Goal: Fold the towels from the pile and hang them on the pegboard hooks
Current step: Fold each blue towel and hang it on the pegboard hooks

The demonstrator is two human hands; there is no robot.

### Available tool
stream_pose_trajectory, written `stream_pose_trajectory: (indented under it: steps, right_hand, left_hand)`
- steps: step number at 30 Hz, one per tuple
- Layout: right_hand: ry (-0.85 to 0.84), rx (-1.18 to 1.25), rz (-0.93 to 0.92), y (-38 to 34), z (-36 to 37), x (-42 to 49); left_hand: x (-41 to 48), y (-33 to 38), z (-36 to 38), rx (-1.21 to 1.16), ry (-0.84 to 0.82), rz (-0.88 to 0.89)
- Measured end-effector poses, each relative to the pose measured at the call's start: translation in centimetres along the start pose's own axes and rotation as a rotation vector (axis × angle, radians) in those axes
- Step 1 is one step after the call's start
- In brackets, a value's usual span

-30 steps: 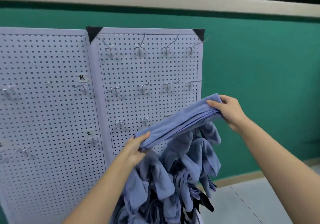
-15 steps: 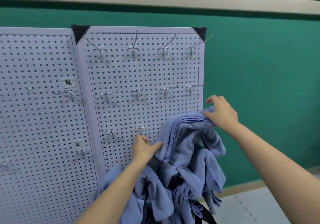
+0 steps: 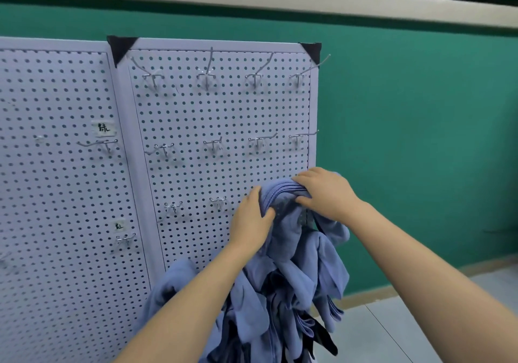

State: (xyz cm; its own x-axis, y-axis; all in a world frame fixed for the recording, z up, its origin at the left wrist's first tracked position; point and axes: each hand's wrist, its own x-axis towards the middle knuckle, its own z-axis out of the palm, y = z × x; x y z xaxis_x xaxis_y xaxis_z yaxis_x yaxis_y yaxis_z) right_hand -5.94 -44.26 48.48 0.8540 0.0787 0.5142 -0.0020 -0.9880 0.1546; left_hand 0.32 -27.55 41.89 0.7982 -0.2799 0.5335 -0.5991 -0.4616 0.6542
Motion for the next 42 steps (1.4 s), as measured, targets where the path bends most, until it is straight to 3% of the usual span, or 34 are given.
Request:
stream_pose_trajectory:
  steps: [4, 7, 12, 14, 17, 20, 24, 28, 34, 38, 42]
  right_hand:
    - [0.089, -0.169, -0.072, -2.6, -1.3, 0.3]
    - [0.084, -0.076, 0.084, -5.6, -1.4, 0.6]
    - [0.075, 0.614, 0.469, -6.4, 1.5, 1.1]
    - [0.095, 0.912, 0.53, -5.8, 2.7, 0.9]
    - [-0.006, 1.267, 0.533, -4.9, 4.4, -0.6]
    - [-0.004, 1.186, 0.526, -4.6, 5.9, -1.3]
    - [0.215, 1.087, 0.536, -5.4, 6.3, -0.9]
    - [0.141, 1.039, 0.457, -6.5, 7.8, -2.2]
    - [0.158, 1.001, 0.414, -7.2, 6.5, -5.6]
    - [0.072, 0.915, 0.466, -8.5, 5.1, -8.3]
    - [0.099, 0.858, 0.447, -9.5, 3.3, -9.7]
  left_hand:
    - [0.7, 0.8, -1.1, -0.039, 0.032, -0.016]
    - [1.4, 0.7, -1.7, -0.047, 0.051, -0.067]
    - [1.9, 1.2, -2.4, -0.024, 0.015, -0.039]
    - [2.1, 1.3, -2.6, -0.008, 0.001, 0.001]
    - [1.9, 0.9, -2.3, 0.151, -0.06, 0.04]
    - [1.5, 0.5, -1.7, 0.215, -0.083, 0.037]
    - [1.2, -0.1, -0.9, 0.07, 0.01, 0.068]
    - [-0.2, -1.1, 0.2, 0.126, -0.045, 0.092]
    - [-2.9, -1.2, -1.2, 0.064, -0.128, -0.035]
    - [-6.2, -0.5, -3.1, 0.024, -0.171, -0.071]
    - [-8.6, 0.6, -4.5, 0.016, -0.151, -0.076]
